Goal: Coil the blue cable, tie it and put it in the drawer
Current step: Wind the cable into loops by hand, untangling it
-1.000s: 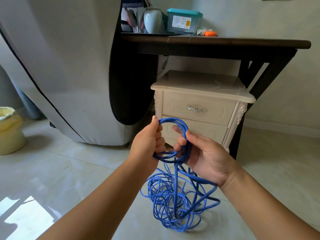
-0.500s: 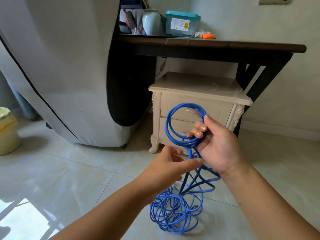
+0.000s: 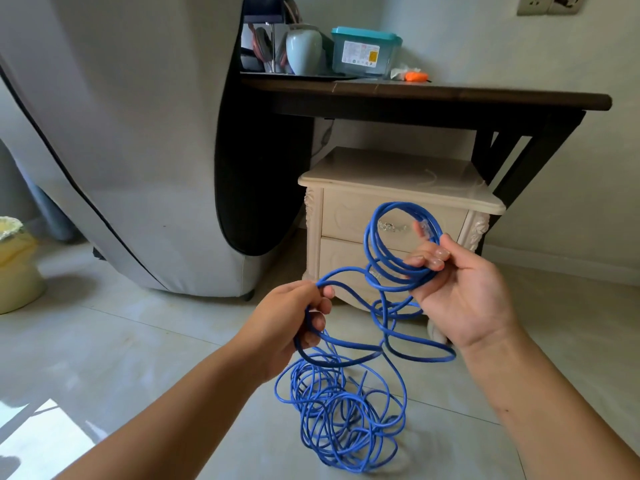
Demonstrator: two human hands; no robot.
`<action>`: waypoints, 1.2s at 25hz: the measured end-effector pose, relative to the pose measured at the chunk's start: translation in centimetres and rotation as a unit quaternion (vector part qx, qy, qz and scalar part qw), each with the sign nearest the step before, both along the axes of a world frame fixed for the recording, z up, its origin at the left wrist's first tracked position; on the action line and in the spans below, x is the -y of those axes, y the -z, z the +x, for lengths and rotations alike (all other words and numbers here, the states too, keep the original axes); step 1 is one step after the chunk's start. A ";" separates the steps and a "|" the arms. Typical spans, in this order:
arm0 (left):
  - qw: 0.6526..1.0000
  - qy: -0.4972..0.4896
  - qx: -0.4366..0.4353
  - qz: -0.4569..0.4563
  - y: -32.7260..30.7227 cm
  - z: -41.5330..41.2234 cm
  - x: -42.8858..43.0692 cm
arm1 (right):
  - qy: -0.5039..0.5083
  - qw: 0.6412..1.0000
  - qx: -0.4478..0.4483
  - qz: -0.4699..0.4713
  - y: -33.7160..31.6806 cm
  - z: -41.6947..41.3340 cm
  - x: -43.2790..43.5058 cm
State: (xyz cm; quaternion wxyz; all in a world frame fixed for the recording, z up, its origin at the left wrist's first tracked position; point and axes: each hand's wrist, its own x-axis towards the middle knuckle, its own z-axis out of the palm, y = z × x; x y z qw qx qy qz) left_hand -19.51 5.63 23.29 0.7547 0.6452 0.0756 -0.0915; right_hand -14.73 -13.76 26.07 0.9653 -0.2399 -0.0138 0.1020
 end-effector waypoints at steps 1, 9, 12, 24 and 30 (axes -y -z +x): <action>1.000 0.003 0.003 0.011 0.0 -0.1 0.0 | 0.000 1.000 -0.008 0.011 0.1 0.1 0.2; 0.986 -0.040 0.044 0.154 -0.1 0.3 -0.3 | 0.004 0.992 0.046 -0.115 0.3 -0.5 -0.1; 0.955 -0.046 0.060 0.287 0.0 0.8 -0.1 | 0.043 0.957 0.129 -0.257 0.5 -1.5 -0.8; 0.999 -0.036 -0.010 -0.033 0.0 1.1 0.1 | 0.082 0.672 0.382 -0.630 1.6 -4.3 -0.9; 0.997 -0.037 0.072 -0.007 0.0 1.0 0.0 | 0.057 0.630 0.390 -0.669 2.4 -4.3 -0.5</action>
